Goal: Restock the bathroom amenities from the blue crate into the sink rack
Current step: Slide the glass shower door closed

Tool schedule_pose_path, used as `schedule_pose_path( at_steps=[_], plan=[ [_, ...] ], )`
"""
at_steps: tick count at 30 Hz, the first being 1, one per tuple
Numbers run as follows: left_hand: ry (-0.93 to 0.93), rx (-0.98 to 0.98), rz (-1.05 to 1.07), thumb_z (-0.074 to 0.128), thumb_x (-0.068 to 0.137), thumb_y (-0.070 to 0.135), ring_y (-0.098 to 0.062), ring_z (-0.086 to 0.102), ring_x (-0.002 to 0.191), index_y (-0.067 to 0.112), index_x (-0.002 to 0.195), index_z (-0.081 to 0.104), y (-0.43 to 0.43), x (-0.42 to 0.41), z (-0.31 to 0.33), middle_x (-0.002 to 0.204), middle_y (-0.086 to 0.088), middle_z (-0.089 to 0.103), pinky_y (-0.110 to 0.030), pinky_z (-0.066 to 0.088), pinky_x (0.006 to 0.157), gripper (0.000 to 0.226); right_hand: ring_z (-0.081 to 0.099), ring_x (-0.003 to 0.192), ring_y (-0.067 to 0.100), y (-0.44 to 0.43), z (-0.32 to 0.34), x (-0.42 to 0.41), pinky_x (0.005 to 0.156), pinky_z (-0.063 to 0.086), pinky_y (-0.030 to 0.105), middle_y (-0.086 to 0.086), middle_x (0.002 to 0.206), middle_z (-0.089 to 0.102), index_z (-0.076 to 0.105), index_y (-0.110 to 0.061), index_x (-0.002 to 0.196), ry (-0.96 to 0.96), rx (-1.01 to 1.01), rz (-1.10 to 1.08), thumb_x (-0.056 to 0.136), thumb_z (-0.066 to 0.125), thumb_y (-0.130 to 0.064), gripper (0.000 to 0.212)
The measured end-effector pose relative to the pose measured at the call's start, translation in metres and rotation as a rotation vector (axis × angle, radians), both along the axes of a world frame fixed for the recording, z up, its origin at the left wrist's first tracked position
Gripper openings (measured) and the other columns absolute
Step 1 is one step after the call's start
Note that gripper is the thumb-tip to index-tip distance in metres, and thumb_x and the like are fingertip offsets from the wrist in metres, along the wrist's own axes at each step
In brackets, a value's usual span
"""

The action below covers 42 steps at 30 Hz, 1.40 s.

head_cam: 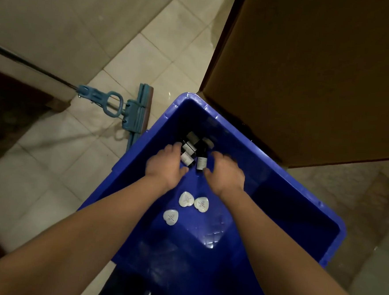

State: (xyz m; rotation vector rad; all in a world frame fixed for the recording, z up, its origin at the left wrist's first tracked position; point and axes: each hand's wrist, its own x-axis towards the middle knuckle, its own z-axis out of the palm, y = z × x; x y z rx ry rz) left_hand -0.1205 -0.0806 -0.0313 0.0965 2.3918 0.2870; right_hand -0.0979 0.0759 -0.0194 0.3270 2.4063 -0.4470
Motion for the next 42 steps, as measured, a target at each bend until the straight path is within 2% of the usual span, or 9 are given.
schedule_pose_path(
  at_steps=[7, 15, 22, 27, 32, 35, 37, 40, 42],
  plan=[
    [0.004, -0.046, 0.13, 0.055, 0.094, 0.045, -0.03, 0.054, 0.119, 0.011, 0.146, 0.025, 0.013, -0.002, -0.026, 0.137, -0.011, 0.049, -0.04, 0.048, 0.082, 0.069, 0.058, 0.109, 0.029, -0.002, -0.036, -0.01, 0.071, 0.041, 0.031, 0.006, 0.121, 0.06, 0.053, -0.022, 0.127, -0.011, -0.02, -0.122, 0.094, 0.056, -0.041, 0.038],
    [0.024, -0.073, 0.153, 0.047, 0.098, 0.045, -0.033, 0.059, 0.11, 0.009, 0.138, 0.029, 0.019, -0.006, -0.044, 0.133, -0.014, 0.052, -0.037, 0.041, 0.068, 0.057, 0.059, 0.107, 0.03, -0.007, -0.06, -0.015, 0.071, 0.04, 0.03, 0.009, 0.116, 0.062, 0.055, -0.018, 0.12, -0.043, -0.06, -0.209, 0.09, 0.06, -0.044, 0.04],
    [-0.118, 0.109, 0.358, 0.057, 0.091, 0.023, -0.039, 0.058, 0.103, 0.015, 0.138, 0.028, 0.02, -0.004, -0.044, 0.137, -0.017, 0.043, -0.037, 0.039, 0.07, 0.056, 0.06, 0.098, 0.031, -0.007, -0.062, -0.011, 0.067, 0.038, 0.03, 0.008, 0.108, 0.062, 0.052, -0.014, 0.114, -0.092, -0.125, -0.218, 0.085, 0.063, -0.036, 0.038],
    [-0.237, 0.116, 0.339, 0.057, 0.091, 0.022, -0.039, 0.053, 0.11, 0.008, 0.136, 0.031, 0.016, 0.005, -0.038, 0.139, -0.017, 0.037, -0.041, 0.043, 0.083, 0.053, 0.058, 0.09, 0.028, -0.003, -0.053, -0.001, 0.067, 0.038, 0.03, 0.008, 0.104, 0.063, 0.054, -0.015, 0.106, -0.161, -0.217, -0.236, 0.084, 0.063, -0.033, 0.03],
    [-0.345, 0.136, 0.316, 0.053, 0.093, 0.026, -0.036, 0.053, 0.107, 0.004, 0.124, 0.042, 0.013, 0.023, -0.025, 0.129, -0.016, 0.042, -0.041, 0.046, 0.088, 0.04, 0.056, 0.086, 0.027, -0.004, -0.037, 0.017, 0.058, 0.035, 0.029, 0.013, 0.109, 0.061, 0.047, -0.016, 0.101, -0.213, -0.347, -0.315, 0.086, 0.06, -0.028, 0.024],
    [-0.409, 0.23, 0.387, 0.052, 0.093, 0.024, -0.032, 0.059, 0.102, 0.007, 0.114, 0.044, 0.01, 0.031, -0.019, 0.115, -0.013, 0.058, -0.045, 0.049, 0.09, 0.028, 0.066, 0.082, 0.032, -0.006, -0.026, 0.026, 0.066, 0.053, 0.038, 0.014, 0.101, 0.063, 0.042, -0.014, 0.105, -0.247, -0.417, -0.406, 0.088, 0.056, -0.027, 0.025],
    [-0.426, 0.264, 0.4, 0.051, 0.094, 0.024, -0.029, 0.059, 0.092, 0.01, 0.107, 0.043, 0.009, 0.036, -0.012, 0.102, -0.01, 0.061, -0.041, 0.049, 0.084, 0.021, 0.068, 0.072, 0.033, -0.006, -0.015, 0.034, 0.069, 0.057, 0.045, 0.011, 0.088, 0.062, 0.039, -0.013, 0.107, -0.259, -0.46, -0.479, 0.091, 0.052, -0.024, 0.024],
    [-0.414, 0.306, 0.402, 0.05, 0.094, 0.022, -0.029, 0.055, 0.079, 0.012, 0.096, 0.04, 0.006, 0.042, 0.003, 0.091, -0.01, 0.057, -0.048, 0.051, 0.081, 0.014, 0.059, 0.068, 0.03, -0.007, 0.003, 0.045, 0.066, 0.052, 0.043, 0.006, 0.077, 0.054, 0.04, -0.016, 0.095, -0.208, -0.459, -0.523, 0.091, 0.049, -0.02, 0.011],
    [-0.403, 0.344, 0.408, 0.049, 0.094, 0.018, -0.029, 0.056, 0.074, 0.011, 0.098, 0.04, 0.005, 0.043, 0.018, 0.09, -0.012, 0.056, -0.05, 0.054, 0.079, 0.013, 0.051, 0.066, 0.027, -0.009, 0.02, 0.051, 0.063, 0.045, 0.038, 0.003, 0.072, 0.05, 0.04, -0.019, 0.084, -0.172, -0.458, -0.571, 0.089, 0.048, -0.018, 0.01]
  ],
)
